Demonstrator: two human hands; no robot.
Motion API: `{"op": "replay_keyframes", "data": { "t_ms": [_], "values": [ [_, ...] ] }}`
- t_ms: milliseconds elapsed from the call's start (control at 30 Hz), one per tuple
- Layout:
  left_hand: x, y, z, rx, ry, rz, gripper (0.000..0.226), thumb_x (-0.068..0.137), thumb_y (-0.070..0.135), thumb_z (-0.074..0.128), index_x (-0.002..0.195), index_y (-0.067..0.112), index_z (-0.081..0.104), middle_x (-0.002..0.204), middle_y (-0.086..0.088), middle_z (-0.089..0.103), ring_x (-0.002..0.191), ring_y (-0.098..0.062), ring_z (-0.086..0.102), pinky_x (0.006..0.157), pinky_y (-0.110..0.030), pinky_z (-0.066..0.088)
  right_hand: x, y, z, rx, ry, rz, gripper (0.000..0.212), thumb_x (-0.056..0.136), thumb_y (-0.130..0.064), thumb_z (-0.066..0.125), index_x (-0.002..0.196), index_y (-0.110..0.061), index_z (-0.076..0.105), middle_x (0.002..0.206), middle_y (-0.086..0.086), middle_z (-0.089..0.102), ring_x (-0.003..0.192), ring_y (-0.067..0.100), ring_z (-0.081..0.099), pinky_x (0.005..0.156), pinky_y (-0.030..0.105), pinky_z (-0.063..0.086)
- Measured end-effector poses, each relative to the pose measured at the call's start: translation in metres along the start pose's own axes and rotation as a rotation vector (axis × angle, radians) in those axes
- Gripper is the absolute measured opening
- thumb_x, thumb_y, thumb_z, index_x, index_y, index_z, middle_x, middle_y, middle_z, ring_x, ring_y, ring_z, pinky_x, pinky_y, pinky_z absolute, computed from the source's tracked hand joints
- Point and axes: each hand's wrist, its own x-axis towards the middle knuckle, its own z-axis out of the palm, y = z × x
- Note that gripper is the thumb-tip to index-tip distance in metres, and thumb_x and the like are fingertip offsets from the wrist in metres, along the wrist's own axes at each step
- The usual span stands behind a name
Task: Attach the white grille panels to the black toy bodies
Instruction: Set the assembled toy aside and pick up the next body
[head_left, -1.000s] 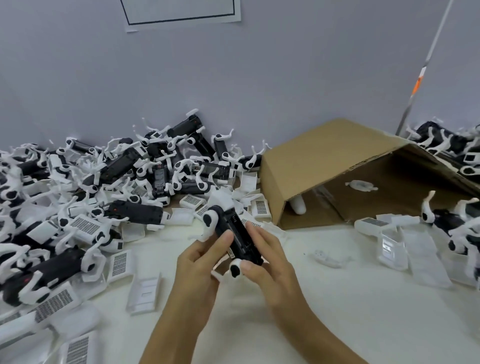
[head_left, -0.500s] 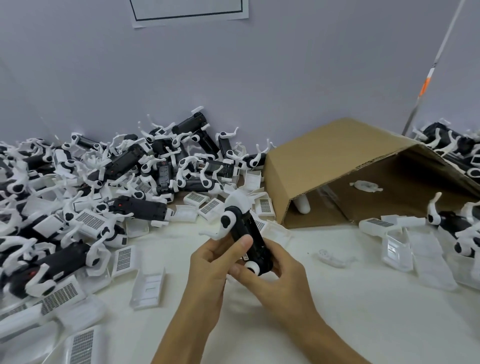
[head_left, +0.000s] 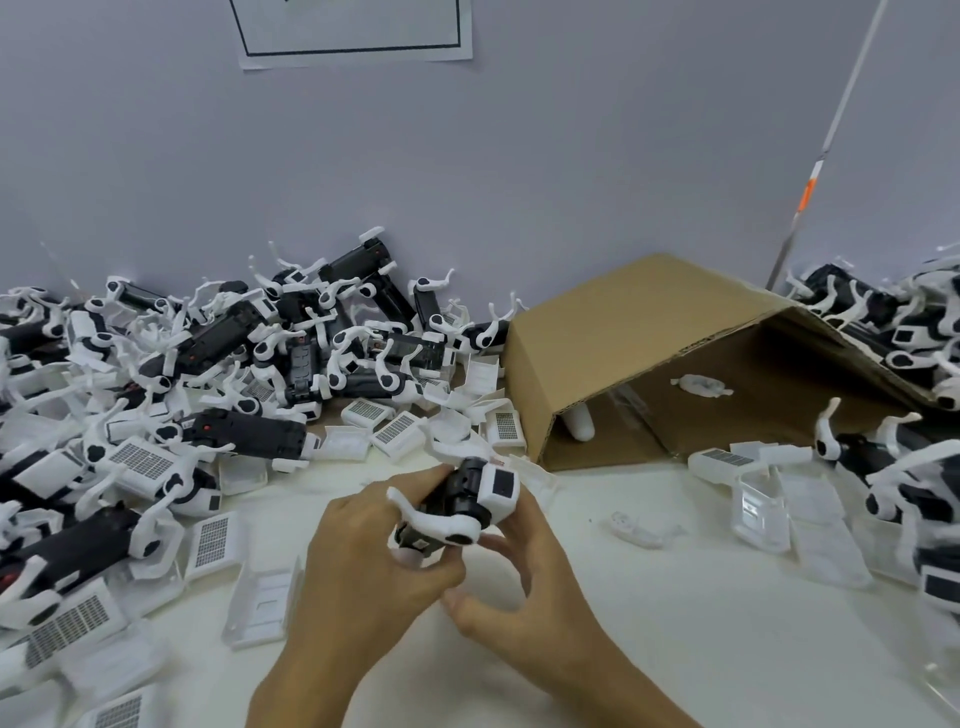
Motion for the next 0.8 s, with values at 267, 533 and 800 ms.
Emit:
{"op": "replay_keyframes", "data": {
  "t_ms": [267,533,800],
  "values": [
    [-0.004,0.002,0.008,0.108,-0.041,0.196,0.054,0.055,0.044,0.068,0.109,0.037,0.070,0.087,0.053,0.051,0.104,0.038,0.033,0.085,-0.002,0.029,0.003,-0.002,-0.003,0.011,0.215,0.055,0.060,0.059,-0.045,0.090,0.111,-0.054,0.063,0.105,-0.019,0.073,0.099,0.001,0.069,0.077,0.011,0.053],
    [-0.004,-0.013,0.014,0.256,-0.161,0.065,0.060,0.057,0.050,0.070,0.116,0.037,0.070,0.108,0.040,0.057,0.136,0.006,0.040,0.119,-0.045,0.015,0.006,0.001,0.000,0.186,0.202,0.223,0.068,0.049,-0.041,0.092,0.111,-0.044,0.062,0.108,-0.010,0.073,0.101,0.014,0.072,0.085,0.037,0.061],
    [-0.004,0.004,0.031,0.408,0.107,0.214,0.085,0.042,0.024,0.100,0.106,0.021,0.043,0.101,-0.004,0.064,0.109,-0.025,0.048,0.097,-0.048,0.037,0.016,-0.003,-0.005,0.287,0.464,0.384,0.076,0.055,-0.079,0.076,0.100,-0.019,0.065,0.083,0.004,0.076,0.072,0.015,0.073,0.066,0.025,0.058]
  ]
}}
